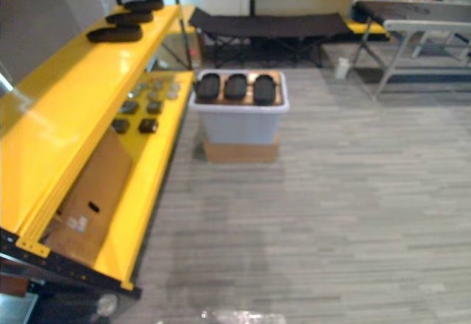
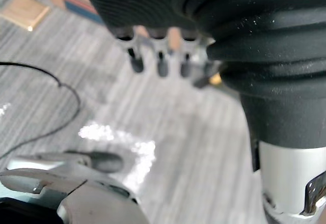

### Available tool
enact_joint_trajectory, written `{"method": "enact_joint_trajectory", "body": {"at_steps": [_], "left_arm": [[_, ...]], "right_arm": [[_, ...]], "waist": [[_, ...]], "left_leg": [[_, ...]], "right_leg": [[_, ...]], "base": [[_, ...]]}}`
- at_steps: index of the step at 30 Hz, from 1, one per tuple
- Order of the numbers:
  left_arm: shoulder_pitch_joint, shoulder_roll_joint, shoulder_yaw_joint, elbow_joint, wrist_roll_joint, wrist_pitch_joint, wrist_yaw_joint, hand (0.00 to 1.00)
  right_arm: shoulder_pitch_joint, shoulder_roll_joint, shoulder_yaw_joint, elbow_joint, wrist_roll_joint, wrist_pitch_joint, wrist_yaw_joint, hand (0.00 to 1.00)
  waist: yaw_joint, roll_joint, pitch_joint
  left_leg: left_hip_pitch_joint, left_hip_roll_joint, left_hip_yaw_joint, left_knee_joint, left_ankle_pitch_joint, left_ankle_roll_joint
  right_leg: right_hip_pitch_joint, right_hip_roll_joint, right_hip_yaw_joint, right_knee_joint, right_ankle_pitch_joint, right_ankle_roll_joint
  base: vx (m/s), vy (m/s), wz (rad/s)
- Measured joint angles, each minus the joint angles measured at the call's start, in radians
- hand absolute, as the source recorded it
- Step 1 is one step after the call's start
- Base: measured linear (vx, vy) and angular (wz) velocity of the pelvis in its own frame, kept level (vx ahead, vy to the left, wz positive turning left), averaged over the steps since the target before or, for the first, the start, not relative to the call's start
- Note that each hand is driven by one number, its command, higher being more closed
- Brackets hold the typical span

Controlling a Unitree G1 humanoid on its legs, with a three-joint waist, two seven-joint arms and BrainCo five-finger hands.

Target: Walk over and take plastic housings, then place them on the shelf

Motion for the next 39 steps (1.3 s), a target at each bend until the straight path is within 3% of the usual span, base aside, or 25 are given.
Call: {"method": "enact_joint_trajectory", "body": {"at_steps": [2,4,6,7,9,11,13,16,18,19,20,21,22,23,25,27,28,30,32,33,34,35,36,37,39], "left_arm": [[-0.002,0.002,-0.001,0.000,0.000,0.000,0.000,0.00],[-0.019,-0.001,-0.033,0.006,0.000,0.002,-0.001,0.00],[-0.036,0.010,-0.078,0.008,0.004,0.009,-0.005,0.00],[-0.039,0.018,-0.083,0.008,0.012,0.015,-0.005,0.00],[-0.048,0.037,-0.083,0.009,0.029,0.023,-0.004,0.00],[-0.086,0.046,-0.084,0.009,0.046,0.023,0.000,0.00],[-0.116,0.045,-0.083,0.008,0.046,0.023,0.000,0.00],[-0.121,0.024,-0.048,-0.015,0.046,0.021,-0.001,0.00],[-0.098,0.001,-0.008,-0.032,0.045,0.020,-0.001,0.00],[-0.087,-0.018,0.038,-0.045,0.041,0.022,-0.001,0.00],[-0.081,-0.044,0.080,-0.073,0.026,0.021,-0.004,0.00],[-0.085,-0.052,0.085,-0.079,0.013,0.021,-0.006,0.00],[-0.091,-0.063,0.093,-0.093,0.003,0.020,-0.008,0.00],[-0.095,-0.068,0.103,-0.112,-0.004,0.013,-0.008,0.00],[-0.095,-0.063,0.119,-0.121,-0.008,0.000,-0.007,0.00],[-0.088,-0.063,0.117,-0.120,-0.031,-0.004,-0.004,0.00],[-0.082,-0.065,0.116,-0.116,-0.030,-0.004,0.000,0.00],[-0.050,-0.084,0.114,-0.112,-0.031,0.002,0.007,0.00],[-0.023,-0.083,0.114,-0.086,-0.031,0.004,0.016,0.00],[-0.015,-0.074,0.113,-0.078,-0.031,0.005,0.017,0.00],[-0.018,-0.052,0.093,-0.073,-0.030,0.006,0.017,0.00],[-0.026,-0.032,0.071,-0.073,-0.029,0.008,0.023,0.00],[-0.030,-0.023,0.060,-0.072,-0.029,0.011,0.023,0.00],[-0.043,-0.007,0.042,-0.072,-0.028,0.024,0.029,0.00],[-0.064,0.007,0.005,-0.081,-0.027,0.024,0.037,0.00]], "right_arm": [[-0.001,0.001,-0.004,0.000,0.000,0.000,0.000,0.00],[-0.007,-0.010,-0.027,-0.015,-0.004,0.001,0.004,0.00],[-0.015,-0.015,-0.041,-0.047,-0.008,0.000,0.014,0.00],[-0.012,-0.011,-0.040,-0.045,-0.007,0.002,0.015,0.00],[0.015,0.011,-0.041,-0.036,-0.004,0.002,0.016,0.00],[0.037,0.020,-0.045,-0.015,-0.006,0.003,0.018,0.00],[0.066,0.029,-0.057,-0.007,-0.008,0.010,0.019,0.00],[0.105,0.062,-0.124,-0.003,-0.008,0.018,0.022,0.00],[0.134,0.078,-0.158,-0.007,-0.008,0.024,0.025,0.00],[0.142,0.079,-0.171,-0.010,-0.009,0.031,0.025,0.00],[0.151,0.074,-0.175,-0.028,-0.009,0.032,0.025,0.00],[0.149,0.070,-0.171,-0.036,-0.006,0.032,0.024,0.00],[0.140,0.050,-0.154,-0.045,-0.003,0.032,0.022,0.00],[0.096,0.031,-0.152,-0.047,0.001,0.032,0.018,0.00],[0.051,0.028,-0.127,-0.064,0.002,0.031,0.017,0.00],[-0.039,-0.005,-0.065,-0.062,0.001,0.027,0.018,0.00],[-0.062,-0.008,-0.053,-0.064,0.001,0.021,0.018,0.00],[-0.107,-0.008,-0.046,-0.102,0.001,0.009,0.016,0.00],[-0.109,-0.001,-0.040,-0.103,0.001,0.003,0.018,0.00],[-0.109,0.003,-0.038,-0.102,0.000,0.001,0.017,0.00],[-0.109,0.008,-0.039,-0.101,0.000,0.001,0.015,0.00],[-0.111,0.011,-0.038,-0.100,-0.004,0.002,0.012,0.00],[-0.104,0.015,-0.037,-0.099,-0.005,0.002,0.011,0.00],[-0.108,0.021,-0.013,-0.097,-0.010,0.003,0.004,0.00],[-0.095,0.021,0.065,-0.097,-0.033,0.003,-0.001,0.00]], "waist": [[0.002,-0.006,0.004],[0.001,0.025,0.017],[-0.010,0.039,0.071],[-0.015,0.029,0.087],[-0.024,0.009,0.083],[-0.036,-0.008,0.090],[-0.043,-0.010,0.090],[-0.065,-0.009,0.088],[-0.073,0.007,0.076],[-0.070,0.017,0.076],[-0.064,0.026,0.071],[-0.053,0.037,0.078],[-0.037,0.054,0.089],[-0.028,0.049,0.111],[-0.012,0.033,0.118],[0.042,0.028,0.119],[0.055,0.027,0.119],[0.086,0.042,0.115],[0.113,0.036,0.100],[0.110,0.025,0.094],[0.102,0.002,0.088],[0.094,-0.017,0.097],[0.090,-0.024,0.102],[0.078,-0.030,0.118],[0.056,-0.021,0.127]], "left_leg": [[0.004,-0.003,0.002,0.000,-0.011,0.001],[0.009,0.013,0.005,0.001,-0.053,0.013],[0.060,0.030,0.029,0.001,-0.068,0.017],[0.074,0.030,0.028,0.000,-0.074,0.018],[0.095,0.034,0.030,0.000,-0.095,0.009],[0.095,0.041,0.019,0.002,-0.113,-0.021],[0.106,0.044,0.001,0.006,-0.136,-0.044],[0.166,0.076,-0.015,0.045,-0.223,-0.120],[0.156,0.145,-0.015,0.210,-0.305,-0.186],[0.069,0.212,-0.014,0.477,-0.317,-0.177],[-0.067,0.289,-0.014,0.804,-0.215,-0.095],[-0.122,0.335,-0.012,0.945,-0.141,-0.075],[-0.196,0.386,-0.001,1.099,-0.131,-0.073],[-0.300,0.396,-0.002,1.226,-0.142,-0.061],[-0.392,0.347,-0.003,1.211,-0.147,-0.064],[-0.493,0.233,-0.003,0.893,-0.160,-0.085],[-0.517,0.210,-0.002,0.791,-0.151,-0.090],[-0.543,0.152,-0.007,0.377,-0.047,-0.101],[-0.531,0.127,-0.067,0.415,0.085,-0.056],[-0.517,0.109,-0.088,0.417,0.090,-0.014],[-0.491,0.095,-0.086,0.419,0.053,0.021],[-0.454,0.084,-0.087,0.443,0.002,0.027],[-0.433,0.082,-0.089,0.462,-0.030,0.032],[-0.373,0.081,-0.099,0.497,-0.087,0.034],[-0.252,0.080,-0.120,0.460,-0.114,0.033]], "right_leg": [[-0.003,-0.006,0.000,0.011,-0.006,0.003],[-0.136,-0.016,0.005,0.289,-0.090,0.027],[-0.364,-0.059,-0.005,0.757,-0.121,-0.032],[-0.387,-0.068,-0.013,0.780,-0.132,-0.035],[-0.438,-0.084,-0.056,0.686,-0.131,-0.024],[-0.483,-0.066,-0.084,0.410,-0.063,0.020],[-0.491,-0.048,-0.076,0.245,0.001,0.036],[-0.508,-0.034,-0.054,0.336,-0.002,-0.013],[-0.497,0.002,-0.054,0.445,-0.009,-0.069],[-0.466,0.023,-0.068,0.497,-0.051,-0.098],[-0.413,0.051,-0.089,0.489,-0.104,-0.115],[-0.380,0.066,-0.090,0.475,-0.121,-0.125],[-0.326,0.087,-0.087,0.446,-0.139,-0.136],[-0.206,0.100,-0.081,0.359,-0.143,-0.138],[-0.085,0.089,-0.077,0.258,-0.142,-0.138],[0.029,0.062,-0.052,0.158,-0.147,-0.130],[0.051,0.055,-0.048,0.141,-0.153,-0.118],[0.144,0.054,-0.024,0.091,-0.189,-0.059],[0.191,0.045,0.010,0.126,-0.207,-0.059],[0.175,0.030,0.021,0.179,-0.209,-0.060],[0.110,-0.001,0.034,0.354,-0.205,-0.050],[0.017,-0.033,0.053,0.608,-0.156,0.018],[-0.032,-0.049,0.067,0.744,-0.102,0.070],[-0.123,-0.077,0.071,0.995,-0.094,0.087],[-0.178,-0.125,-0.021,1.118,-0.143,0.008]], "base": [[-0.03,-0.015,-0.09],[-0.04,0.032,-0.23],[0.02,0.089,-0.25],[0.12,0.100,-0.04],[0.16,0.065,0.02],[0.35,0.029,0.12],[0.45,-0.028,0.27],[0.58,-0.139,0.33],[0.59,-0.248,0.39],[0.68,-0.352,0.25],[0.82,-0.413,0.10],[0.68,-0.312,-0.05],[0.86,-0.288,-0.10],[0.72,-0.227,-0.06],[0.61,-0.152,0.03],[0.73,-0.085,-0.39],[0.71,0.020,-0.57],[0.62,0.088,-0.45],[0.60,0.172,-0.54],[0.70,0.246,-0.31],[0.67,0.252,0.05],[0.79,0.295,0.12],[0.61,0.210,0.14],[0.47,0.141,0.28],[0.53,0.103,0.50]]}}
